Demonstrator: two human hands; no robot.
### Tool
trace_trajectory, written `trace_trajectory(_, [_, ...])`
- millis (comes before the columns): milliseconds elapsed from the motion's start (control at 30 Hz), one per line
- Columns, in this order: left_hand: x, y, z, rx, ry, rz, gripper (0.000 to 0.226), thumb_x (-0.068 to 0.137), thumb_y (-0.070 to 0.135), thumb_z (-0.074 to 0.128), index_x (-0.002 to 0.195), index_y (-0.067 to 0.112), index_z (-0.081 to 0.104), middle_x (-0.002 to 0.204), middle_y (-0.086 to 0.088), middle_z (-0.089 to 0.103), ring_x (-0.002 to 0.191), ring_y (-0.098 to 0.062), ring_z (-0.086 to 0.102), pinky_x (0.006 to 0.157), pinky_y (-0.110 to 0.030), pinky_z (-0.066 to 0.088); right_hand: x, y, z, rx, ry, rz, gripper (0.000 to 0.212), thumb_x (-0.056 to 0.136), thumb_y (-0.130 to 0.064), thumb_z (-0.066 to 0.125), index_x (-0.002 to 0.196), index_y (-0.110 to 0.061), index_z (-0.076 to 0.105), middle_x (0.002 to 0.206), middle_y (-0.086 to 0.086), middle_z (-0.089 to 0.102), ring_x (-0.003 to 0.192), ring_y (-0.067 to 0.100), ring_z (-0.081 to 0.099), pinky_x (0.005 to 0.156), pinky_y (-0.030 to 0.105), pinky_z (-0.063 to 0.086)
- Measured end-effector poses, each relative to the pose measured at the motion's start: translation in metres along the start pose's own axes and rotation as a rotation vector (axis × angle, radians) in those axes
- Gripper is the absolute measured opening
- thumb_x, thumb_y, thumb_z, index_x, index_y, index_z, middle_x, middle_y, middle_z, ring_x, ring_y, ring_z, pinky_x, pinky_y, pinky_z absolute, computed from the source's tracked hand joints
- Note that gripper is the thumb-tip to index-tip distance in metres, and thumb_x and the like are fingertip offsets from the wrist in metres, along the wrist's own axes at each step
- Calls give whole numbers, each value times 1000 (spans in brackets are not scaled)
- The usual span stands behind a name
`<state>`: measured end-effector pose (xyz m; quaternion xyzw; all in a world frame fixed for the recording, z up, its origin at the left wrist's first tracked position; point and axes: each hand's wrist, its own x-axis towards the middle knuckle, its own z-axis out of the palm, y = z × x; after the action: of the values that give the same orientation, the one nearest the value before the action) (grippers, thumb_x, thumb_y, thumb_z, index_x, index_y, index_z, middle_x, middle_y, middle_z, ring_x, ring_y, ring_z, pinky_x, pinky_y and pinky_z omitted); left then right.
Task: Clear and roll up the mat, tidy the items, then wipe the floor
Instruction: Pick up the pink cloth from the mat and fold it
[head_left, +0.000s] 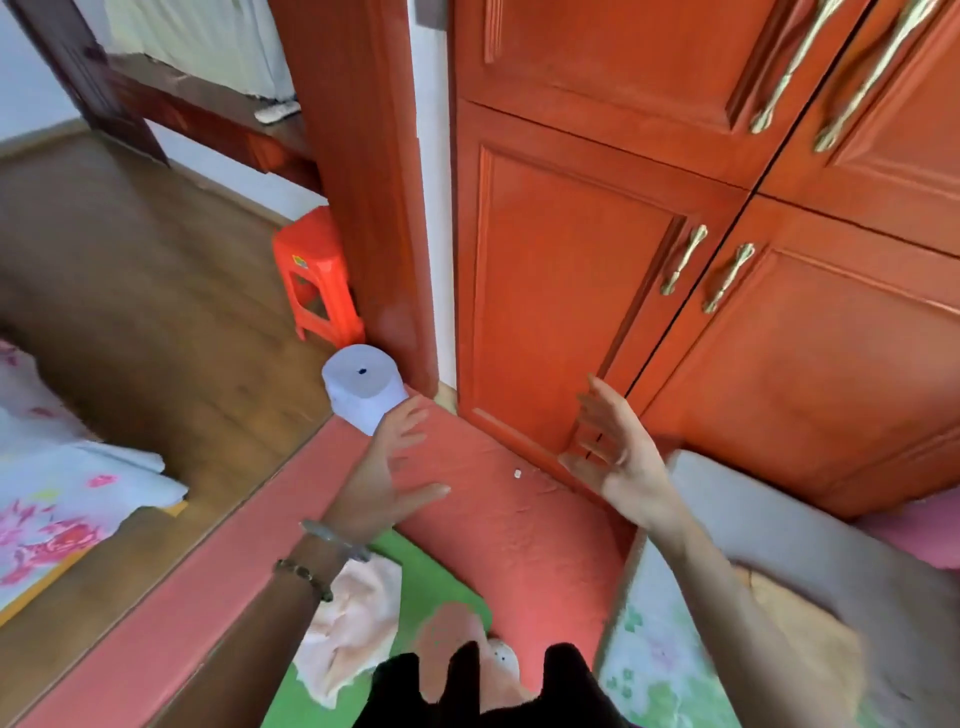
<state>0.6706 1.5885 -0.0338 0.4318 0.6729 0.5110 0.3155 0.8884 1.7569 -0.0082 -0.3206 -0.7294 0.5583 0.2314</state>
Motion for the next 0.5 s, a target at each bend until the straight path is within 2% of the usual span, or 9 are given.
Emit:
trace_trajectory(67, [19,-5,-8,-28,35,-44,87,54,37,79,123,63,33,129,33,44,118,1,47,93,-19,44,34,-2,0,-1,-35,4,87,74,1,74,138,-40,31,139,-1,45,126,6,45,99,24,45])
trace_trajectory(167, [45,-21,-24,-37,105,-101,93,54,32,85,129,46,32,125,35,45,114,4,49,89,-19,46,81,-7,10,-6,-70,10,87,73,-2,75,143,-27,30,138,-1,45,124,10,47,101,31,44])
trace_trajectory(233, [67,-35,-35,-34,141,-130,95,59,18,88,131,41,31,128,28,47,113,4,50,88,-23,46,113,-11,18,0,-95,10,86,73,-4,76,144,-22,30,138,-1,45,124,10,47,99,29,45])
trace_trajectory(300, [93,-48,-46,-23,169,-121,92,63,7,83,131,43,32,133,17,45,113,3,50,87,-23,46,147,-11,27,-17,-130,1,84,74,0,74,143,-20,30,136,-2,45,123,9,47,97,24,46])
trace_trajectory(433, [158,-73,-82,20,225,-81,98,61,8,85,124,61,32,137,12,43,114,0,50,86,-17,47,231,-10,54,-7,-179,-9,82,73,6,73,138,-24,33,129,-9,47,117,2,48,94,22,46])
trace_trajectory(500, [188,-81,-107,40,272,-89,98,57,18,87,128,55,31,136,12,42,113,4,49,86,-14,45,279,-14,75,10,-214,-12,81,72,8,73,130,-34,34,125,-13,48,114,0,49,92,18,46])
